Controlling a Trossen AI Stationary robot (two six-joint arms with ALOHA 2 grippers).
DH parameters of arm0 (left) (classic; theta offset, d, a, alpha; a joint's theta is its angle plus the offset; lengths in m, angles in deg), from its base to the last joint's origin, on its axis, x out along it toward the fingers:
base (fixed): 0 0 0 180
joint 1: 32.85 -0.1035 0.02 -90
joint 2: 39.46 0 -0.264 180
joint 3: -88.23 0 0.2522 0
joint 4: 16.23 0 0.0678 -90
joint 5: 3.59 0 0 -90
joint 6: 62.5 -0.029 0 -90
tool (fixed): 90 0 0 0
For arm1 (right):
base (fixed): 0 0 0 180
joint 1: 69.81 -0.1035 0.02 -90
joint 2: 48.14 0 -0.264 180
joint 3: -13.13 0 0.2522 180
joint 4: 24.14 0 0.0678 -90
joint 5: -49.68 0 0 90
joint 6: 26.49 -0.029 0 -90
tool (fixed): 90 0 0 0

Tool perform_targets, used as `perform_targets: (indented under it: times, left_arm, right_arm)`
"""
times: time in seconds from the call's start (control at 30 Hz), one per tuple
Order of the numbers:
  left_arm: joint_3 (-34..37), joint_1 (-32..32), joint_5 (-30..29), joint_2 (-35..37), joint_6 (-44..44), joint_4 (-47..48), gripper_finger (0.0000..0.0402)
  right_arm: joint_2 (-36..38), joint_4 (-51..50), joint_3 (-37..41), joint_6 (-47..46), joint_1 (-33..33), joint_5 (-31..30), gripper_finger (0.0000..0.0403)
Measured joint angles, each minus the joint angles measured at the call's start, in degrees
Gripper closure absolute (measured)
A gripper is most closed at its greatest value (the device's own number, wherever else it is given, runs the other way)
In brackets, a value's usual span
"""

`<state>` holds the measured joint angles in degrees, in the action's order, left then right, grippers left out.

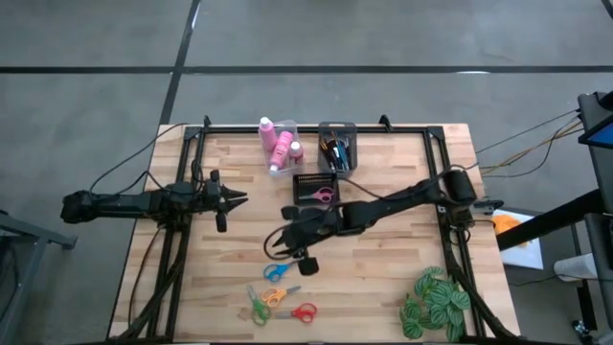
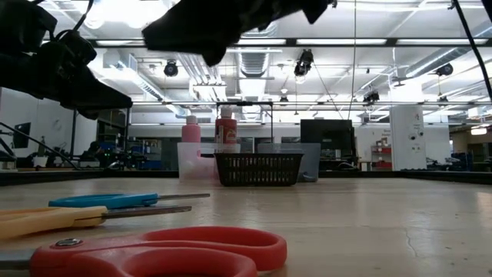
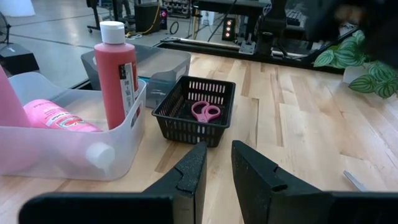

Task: Pick & Place Paint Supplies
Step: Put the blue scissors into the black bin

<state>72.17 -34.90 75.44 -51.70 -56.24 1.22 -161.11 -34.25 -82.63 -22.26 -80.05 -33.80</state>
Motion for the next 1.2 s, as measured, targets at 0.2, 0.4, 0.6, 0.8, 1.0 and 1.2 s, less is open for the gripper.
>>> perform_targets:
  times: [0.2,0.4,0.6,0.8,1.0,1.2]
  left_arm:
    - [0.0,0.0,0.0,0.0,0.0,0.0,0.0323]
    - [0.0,0.0,0.0,0.0,0.0,0.0,0.0323]
    - [0.0,0.0,0.0,0.0,0.0,0.0,0.0323]
    - [0.0,0.0,0.0,0.0,0.0,0.0,0.0323]
    - [0.0,0.0,0.0,0.0,0.0,0.0,0.0323]
    - [0.0,0.0,0.0,0.0,0.0,0.0,0.0323]
  right_arm:
    - [-5.8,4.0,-0.4,-5.2,-1.6,0.1,0.0303]
    - [-11.6,4.8,-2.8,-7.9,-2.6,0.0,0.0303]
    - [-16.6,3.8,-6.2,-11.3,-2.6,-1.0,0.0303]
    - [-19.8,0.6,-8.7,-11.0,-2.6,-4.9,0.0303]
    - [-20.5,-3.1,-9.0,-8.4,-2.6,-5.2,0.0303]
    - [-20.4,-7.4,-9.3,-8.3,-2.9,-7.8,0.0303]
